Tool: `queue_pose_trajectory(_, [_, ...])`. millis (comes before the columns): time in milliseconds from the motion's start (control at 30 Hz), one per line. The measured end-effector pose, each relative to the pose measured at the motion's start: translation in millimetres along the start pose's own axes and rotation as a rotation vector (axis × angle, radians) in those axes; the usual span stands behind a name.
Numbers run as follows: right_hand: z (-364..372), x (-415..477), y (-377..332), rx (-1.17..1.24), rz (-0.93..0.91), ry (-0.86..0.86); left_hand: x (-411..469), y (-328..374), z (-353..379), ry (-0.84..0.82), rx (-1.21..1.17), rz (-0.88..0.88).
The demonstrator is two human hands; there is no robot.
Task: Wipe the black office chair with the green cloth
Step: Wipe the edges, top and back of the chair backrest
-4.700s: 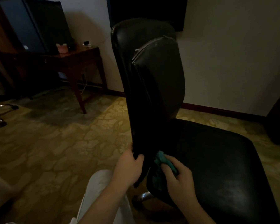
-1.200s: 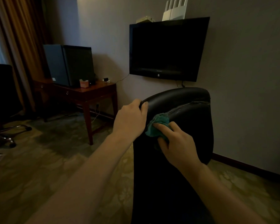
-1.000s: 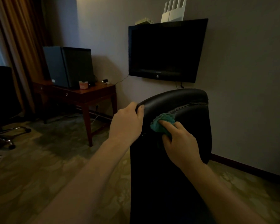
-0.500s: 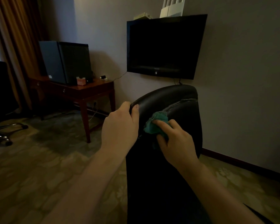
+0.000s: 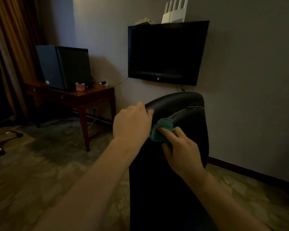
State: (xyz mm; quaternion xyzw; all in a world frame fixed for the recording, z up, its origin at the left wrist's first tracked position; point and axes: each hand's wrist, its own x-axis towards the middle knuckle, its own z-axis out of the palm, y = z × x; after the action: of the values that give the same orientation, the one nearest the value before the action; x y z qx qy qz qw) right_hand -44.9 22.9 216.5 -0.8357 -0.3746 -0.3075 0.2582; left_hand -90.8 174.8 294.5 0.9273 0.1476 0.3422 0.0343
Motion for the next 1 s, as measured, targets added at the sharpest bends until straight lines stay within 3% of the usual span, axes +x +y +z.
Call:
queue_pose_trajectory(200, [-1, 10, 19, 0.038, 0.193, -0.015, -6, -5, -4, -0.004, -0.024, 0.022])
queue_pose_trajectory(300, [-5, -3, 8, 0.088, 0.076, 0.072, -10, -4, -6, 0.004, -0.033, -0.003])
queue_pose_trajectory(433, [-6, -10, -8, 0.06, -0.113, -0.006, -13, -1, -7, 0.021, -0.023, -0.032])
queue_pose_trajectory(667, [-1, 2, 1, 0.008, -0.07, -0.017, -13, 0, -9, 0.019, -0.01, -0.043])
queue_pose_trajectory(833, [-9, 15, 2, -0.062, 0.063, 0.029, -13, 0, -8, 0.025, -0.023, -0.05])
queue_pose_trajectory(1000, [-13, 1, -9, -0.012, -0.166, -0.047, -13, -1, -7, 0.044, -0.035, -0.05])
